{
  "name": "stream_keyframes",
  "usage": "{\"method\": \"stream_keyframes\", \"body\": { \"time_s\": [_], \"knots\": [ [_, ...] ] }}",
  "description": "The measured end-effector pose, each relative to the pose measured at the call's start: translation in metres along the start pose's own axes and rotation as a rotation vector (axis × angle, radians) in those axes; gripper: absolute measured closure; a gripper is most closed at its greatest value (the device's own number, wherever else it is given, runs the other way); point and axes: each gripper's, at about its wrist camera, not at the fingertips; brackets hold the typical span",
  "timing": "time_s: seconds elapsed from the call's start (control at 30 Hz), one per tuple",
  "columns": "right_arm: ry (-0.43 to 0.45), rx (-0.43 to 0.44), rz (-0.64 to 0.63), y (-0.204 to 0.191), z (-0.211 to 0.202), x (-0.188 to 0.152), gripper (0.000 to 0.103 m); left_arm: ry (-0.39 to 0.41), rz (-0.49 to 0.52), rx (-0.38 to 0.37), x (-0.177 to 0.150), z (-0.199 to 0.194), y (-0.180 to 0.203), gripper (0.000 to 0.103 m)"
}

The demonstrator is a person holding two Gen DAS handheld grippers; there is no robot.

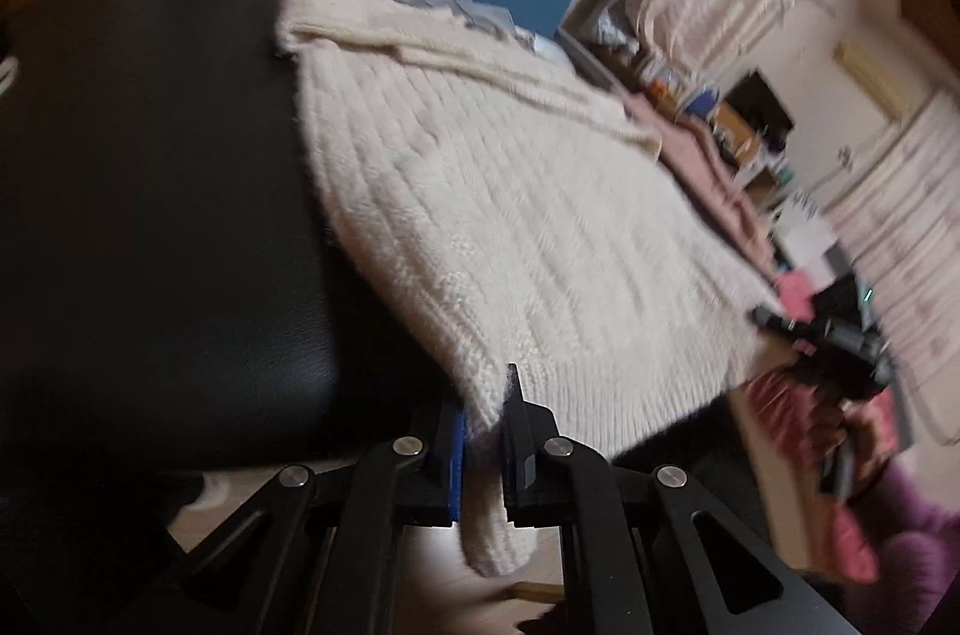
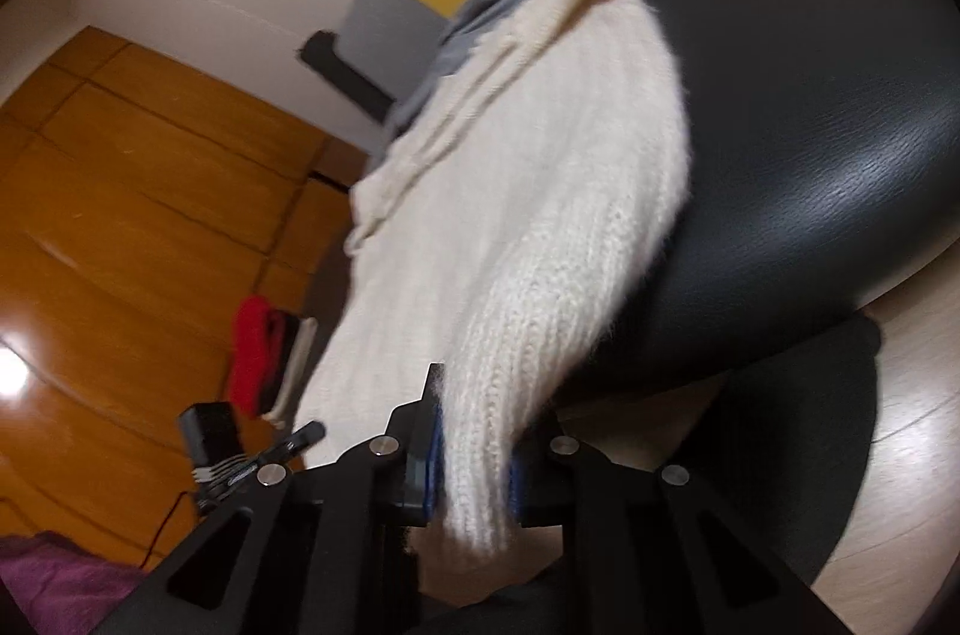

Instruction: Fold clothes

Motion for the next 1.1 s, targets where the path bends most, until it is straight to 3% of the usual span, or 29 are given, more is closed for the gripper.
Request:
{"method": "stream_keyframes", "body": {
  "time_s": [0.17, 0.37, 0.47, 0.7, 0.93, 1.1],
  "knots": [
    [-0.080, 0.116, 0.066, -0.002, -0.008, -0.029, 0.088, -0.002, -0.079, -0.022, -0.019, -0.046, -0.008, 0.094],
    [-0.106, 0.368, 0.194, -0.010, -0.031, -0.065, 0.088, 0.031, -0.270, -0.079, -0.048, -0.103, -0.016, 0.094],
    [-0.102, 0.417, 0.178, -0.027, -0.034, -0.056, 0.088, 0.043, -0.256, -0.058, -0.035, -0.113, -0.013, 0.094],
    [-0.047, 0.494, 0.123, -0.064, -0.004, 0.031, 0.088, 0.159, -0.152, -0.062, 0.063, -0.098, -0.029, 0.094],
    [0.000, 0.426, 0.260, -0.058, 0.066, 0.131, 0.088, 0.157, -0.254, -0.017, 0.142, -0.020, -0.088, 0.094],
    [-0.020, 0.329, 0.399, -0.028, 0.117, 0.176, 0.088, 0.075, -0.381, -0.001, 0.153, 0.038, -0.133, 0.094]
  ]
}}
Point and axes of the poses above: each gripper's, at about its wrist camera, not at the fingertips, and z roughly the way its jaws point, y to its right, x to its top, and after that the axes turned 15 degrees about z, right-handed
